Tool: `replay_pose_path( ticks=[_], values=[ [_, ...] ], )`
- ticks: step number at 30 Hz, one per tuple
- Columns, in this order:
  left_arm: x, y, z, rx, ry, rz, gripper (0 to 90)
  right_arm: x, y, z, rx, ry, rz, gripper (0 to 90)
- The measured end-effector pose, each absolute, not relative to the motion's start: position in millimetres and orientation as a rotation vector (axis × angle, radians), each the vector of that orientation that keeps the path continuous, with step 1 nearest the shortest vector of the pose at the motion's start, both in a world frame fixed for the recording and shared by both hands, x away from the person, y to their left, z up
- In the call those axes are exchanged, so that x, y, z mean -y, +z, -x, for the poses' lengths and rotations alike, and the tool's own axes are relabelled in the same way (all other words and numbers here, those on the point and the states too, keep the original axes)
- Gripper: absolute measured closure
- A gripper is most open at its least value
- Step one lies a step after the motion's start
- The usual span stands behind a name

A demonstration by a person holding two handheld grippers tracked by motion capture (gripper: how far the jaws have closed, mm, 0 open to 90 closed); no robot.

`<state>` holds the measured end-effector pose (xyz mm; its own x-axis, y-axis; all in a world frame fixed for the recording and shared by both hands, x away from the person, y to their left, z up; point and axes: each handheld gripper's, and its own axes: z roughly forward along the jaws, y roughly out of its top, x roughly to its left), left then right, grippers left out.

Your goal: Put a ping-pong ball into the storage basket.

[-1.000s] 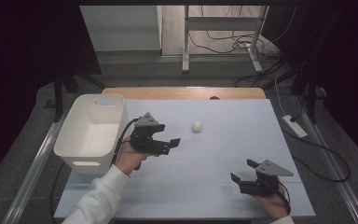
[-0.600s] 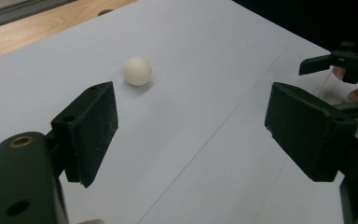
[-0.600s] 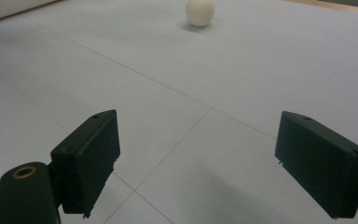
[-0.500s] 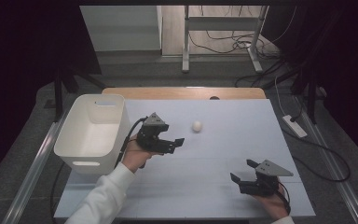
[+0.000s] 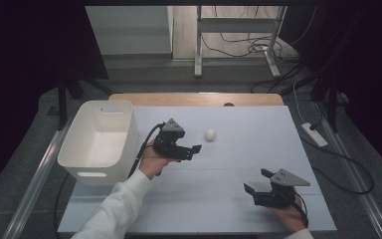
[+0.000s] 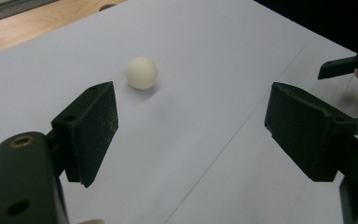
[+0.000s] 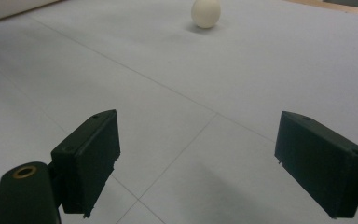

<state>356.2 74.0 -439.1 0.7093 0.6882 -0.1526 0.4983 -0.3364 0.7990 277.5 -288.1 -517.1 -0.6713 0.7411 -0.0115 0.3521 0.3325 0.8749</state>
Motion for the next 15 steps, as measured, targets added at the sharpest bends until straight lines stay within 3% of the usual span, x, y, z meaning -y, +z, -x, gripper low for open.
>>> replay_pose_path(
  ticks=[15],
  values=[
    [-72,-447,-368,-0.925,0.268,-2.017,17.9,285,-516,-279,-2.203,1.299,-0.950,14.7]
  ],
)
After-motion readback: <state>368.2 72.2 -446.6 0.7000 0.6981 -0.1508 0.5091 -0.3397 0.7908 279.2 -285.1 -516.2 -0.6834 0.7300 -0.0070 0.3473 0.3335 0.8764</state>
